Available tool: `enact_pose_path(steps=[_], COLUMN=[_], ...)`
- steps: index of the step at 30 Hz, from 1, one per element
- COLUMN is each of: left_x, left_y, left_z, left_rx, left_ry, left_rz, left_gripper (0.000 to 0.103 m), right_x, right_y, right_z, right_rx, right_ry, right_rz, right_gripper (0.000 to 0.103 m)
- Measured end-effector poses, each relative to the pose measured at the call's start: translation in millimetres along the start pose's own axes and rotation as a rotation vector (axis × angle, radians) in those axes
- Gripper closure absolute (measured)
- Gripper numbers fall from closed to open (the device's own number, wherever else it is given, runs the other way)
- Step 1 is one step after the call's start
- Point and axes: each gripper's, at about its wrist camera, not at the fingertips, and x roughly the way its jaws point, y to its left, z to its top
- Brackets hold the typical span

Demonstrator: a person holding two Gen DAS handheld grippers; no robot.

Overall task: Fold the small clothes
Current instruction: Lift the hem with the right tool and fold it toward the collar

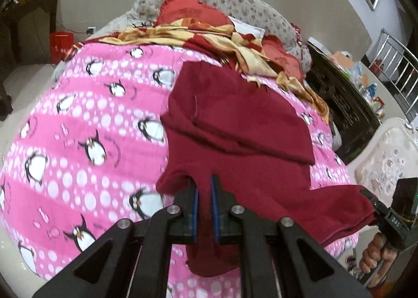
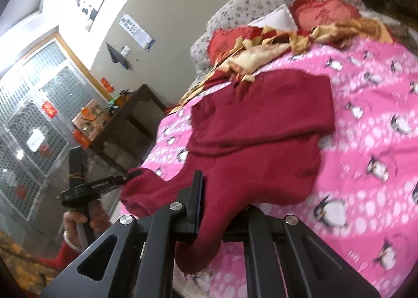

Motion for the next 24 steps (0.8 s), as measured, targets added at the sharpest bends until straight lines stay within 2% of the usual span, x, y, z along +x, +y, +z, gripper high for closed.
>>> enact_pose_path(steps=[9,24], left_x=[17,63], left_y=[-23,-33], left_z=[36,86], left_rx=[0.068,0.088], left_ry=[-0.042,-0.045], left_rz=[0.08,0.131], left_gripper=[0.094,0.094], right_x=[19,57], right_y=[-1,-31], right_z=[43,93], right_rx=[-0.047,-0.04], right_ry=[-0.043,-0.045], right_rz=[-0.066,-0.149], right_gripper=[0.084,0.085])
